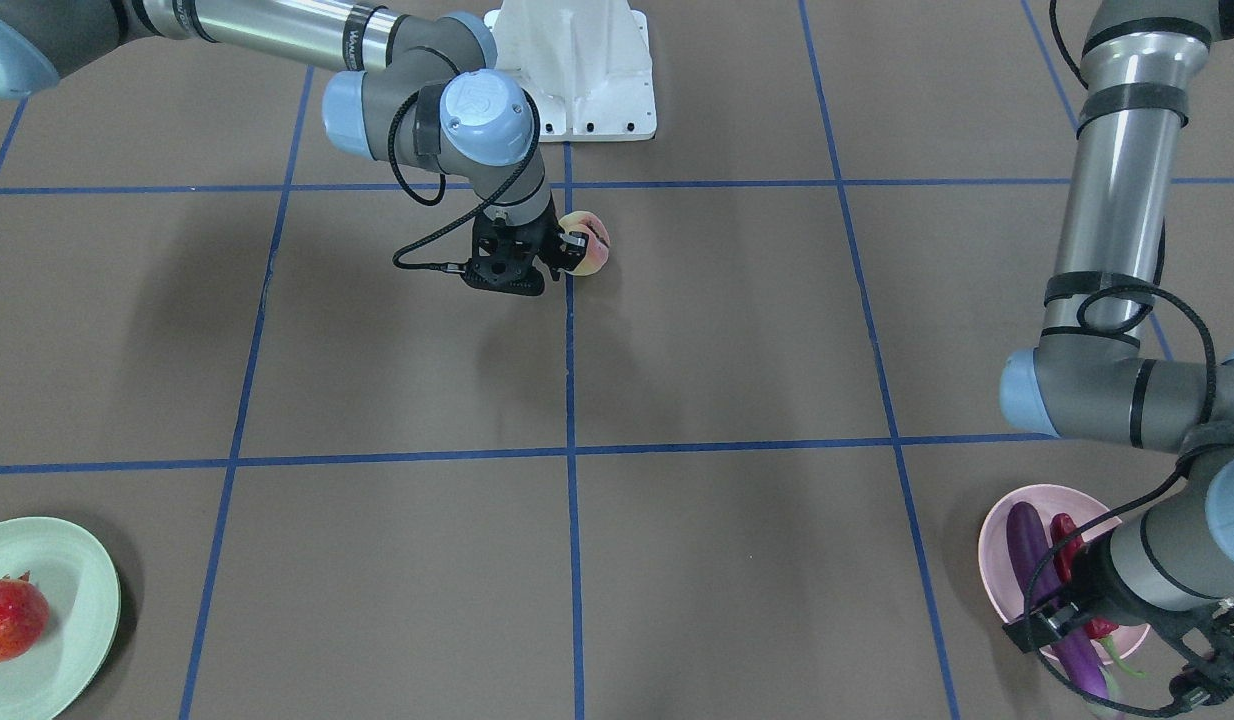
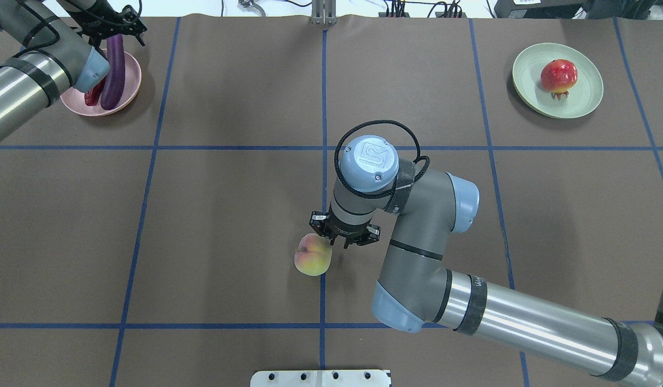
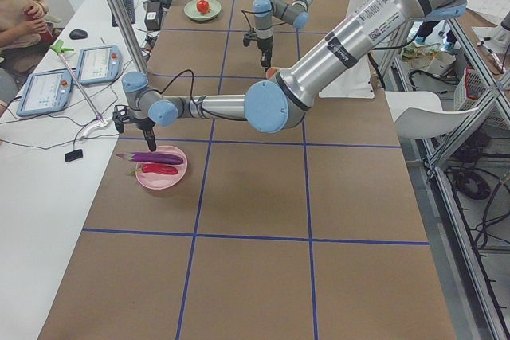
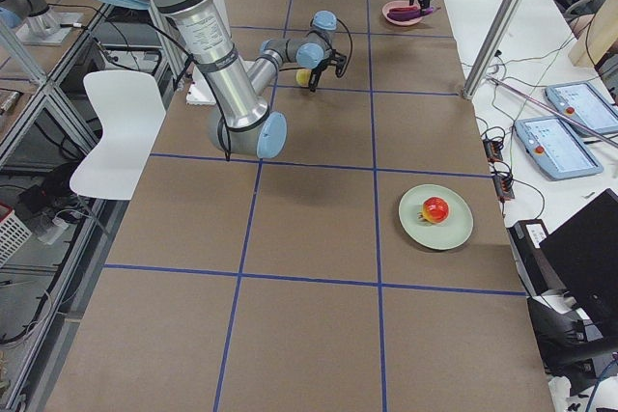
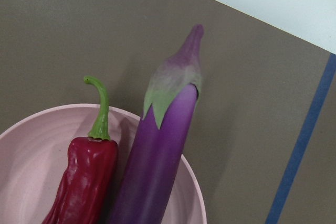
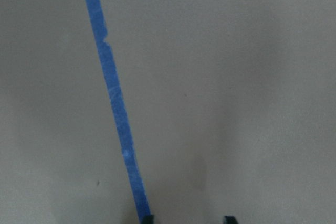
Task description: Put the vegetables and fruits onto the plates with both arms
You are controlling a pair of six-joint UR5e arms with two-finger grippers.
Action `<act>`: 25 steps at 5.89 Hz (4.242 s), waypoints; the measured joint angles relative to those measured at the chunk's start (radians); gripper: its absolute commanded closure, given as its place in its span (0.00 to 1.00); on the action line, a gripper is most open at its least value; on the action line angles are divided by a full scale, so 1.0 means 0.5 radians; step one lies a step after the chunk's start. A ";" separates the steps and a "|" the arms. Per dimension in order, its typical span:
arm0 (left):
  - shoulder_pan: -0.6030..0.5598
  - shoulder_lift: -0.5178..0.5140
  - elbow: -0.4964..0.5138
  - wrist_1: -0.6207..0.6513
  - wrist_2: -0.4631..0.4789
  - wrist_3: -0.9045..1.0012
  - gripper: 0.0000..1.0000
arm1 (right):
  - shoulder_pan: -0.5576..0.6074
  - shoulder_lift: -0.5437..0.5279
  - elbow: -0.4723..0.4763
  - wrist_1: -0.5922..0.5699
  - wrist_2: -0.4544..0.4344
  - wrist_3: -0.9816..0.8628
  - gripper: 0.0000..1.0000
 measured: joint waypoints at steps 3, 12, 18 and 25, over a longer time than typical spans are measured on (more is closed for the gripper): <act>0.018 0.050 -0.073 -0.005 0.002 -0.053 0.00 | 0.053 0.070 0.003 0.009 0.017 0.021 0.00; 0.131 0.131 -0.239 -0.008 0.090 -0.255 0.00 | 0.163 0.105 0.002 0.020 0.094 0.127 0.00; 0.155 0.138 -0.259 -0.008 0.110 -0.285 0.00 | 0.100 0.073 -0.012 -0.072 0.106 -0.040 0.00; 0.174 0.153 -0.325 -0.008 0.145 -0.370 0.00 | -0.013 0.025 -0.013 -0.095 0.111 -0.115 1.00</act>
